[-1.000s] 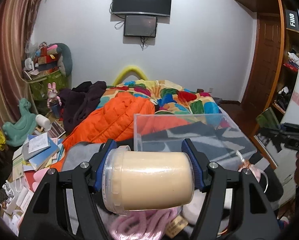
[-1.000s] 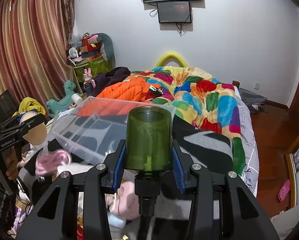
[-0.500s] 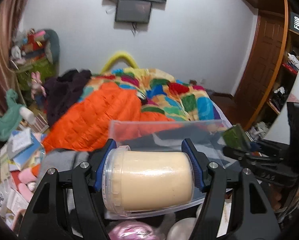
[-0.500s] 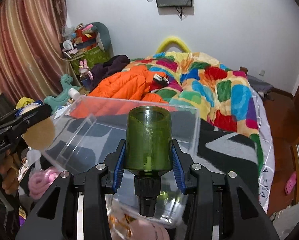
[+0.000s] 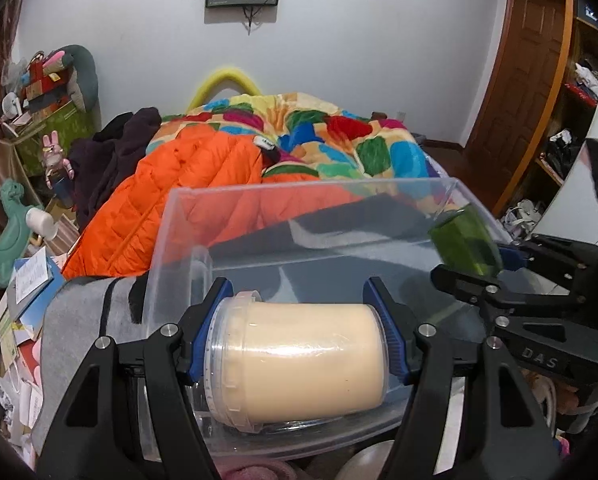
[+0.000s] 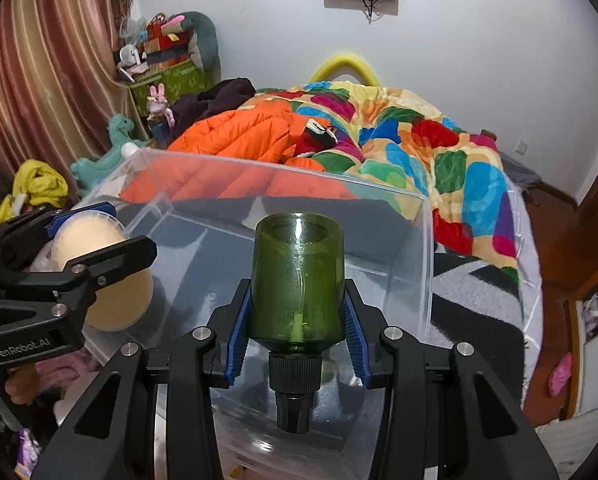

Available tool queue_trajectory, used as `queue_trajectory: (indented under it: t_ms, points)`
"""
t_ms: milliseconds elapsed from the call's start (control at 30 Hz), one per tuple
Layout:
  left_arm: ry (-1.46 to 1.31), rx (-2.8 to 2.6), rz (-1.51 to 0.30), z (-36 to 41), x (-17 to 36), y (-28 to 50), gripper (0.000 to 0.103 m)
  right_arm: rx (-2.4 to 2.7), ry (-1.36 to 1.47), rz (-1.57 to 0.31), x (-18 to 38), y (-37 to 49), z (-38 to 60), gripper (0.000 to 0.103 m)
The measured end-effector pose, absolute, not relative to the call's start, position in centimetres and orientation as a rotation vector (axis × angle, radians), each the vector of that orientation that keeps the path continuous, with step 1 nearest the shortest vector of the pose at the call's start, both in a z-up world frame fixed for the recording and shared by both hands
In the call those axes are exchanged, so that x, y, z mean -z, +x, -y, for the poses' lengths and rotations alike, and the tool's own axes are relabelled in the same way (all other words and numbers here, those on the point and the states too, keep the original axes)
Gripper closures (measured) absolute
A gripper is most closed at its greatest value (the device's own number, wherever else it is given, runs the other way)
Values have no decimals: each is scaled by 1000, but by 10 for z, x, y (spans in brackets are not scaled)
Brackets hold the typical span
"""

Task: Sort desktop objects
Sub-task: 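Lower the beige jar and green bottle into the clear box and release both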

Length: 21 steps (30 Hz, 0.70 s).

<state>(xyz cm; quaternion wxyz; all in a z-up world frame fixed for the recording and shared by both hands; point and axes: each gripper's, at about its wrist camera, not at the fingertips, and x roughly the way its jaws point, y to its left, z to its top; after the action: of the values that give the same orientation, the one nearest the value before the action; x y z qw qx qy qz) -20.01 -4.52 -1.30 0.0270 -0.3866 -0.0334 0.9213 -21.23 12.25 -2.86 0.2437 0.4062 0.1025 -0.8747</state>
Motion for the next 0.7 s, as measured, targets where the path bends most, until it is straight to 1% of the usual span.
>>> queue_trajectory:
  t_ms: [167, 367, 433, 467, 633, 700]
  points:
    - [-1205, -2845, 95, 46, 16, -202, 36, 2403, 1094, -326, 30, -205, -120, 64]
    - [-1227, -2856, 46, 43, 17, -197, 36, 2378, 1114, -299, 27, -203, -123, 64]
    - [-1223, -2873, 29, 42, 16, -195, 36, 2365, 1119, -301, 26, -200, -122, 59]
    - [-1205, -2886, 25, 43, 12, -193, 36, 2362, 1113, -307, 25, -198, -122, 59]
    - [-1119, -2937, -12, 44, -12, -178, 34, 2405, 1048, -336, 16, -180, -125, 39]
    - [-1094, -2946, -23, 45, -20, -171, 32, 2418, 1033, -336, 10, -174, -129, 37]
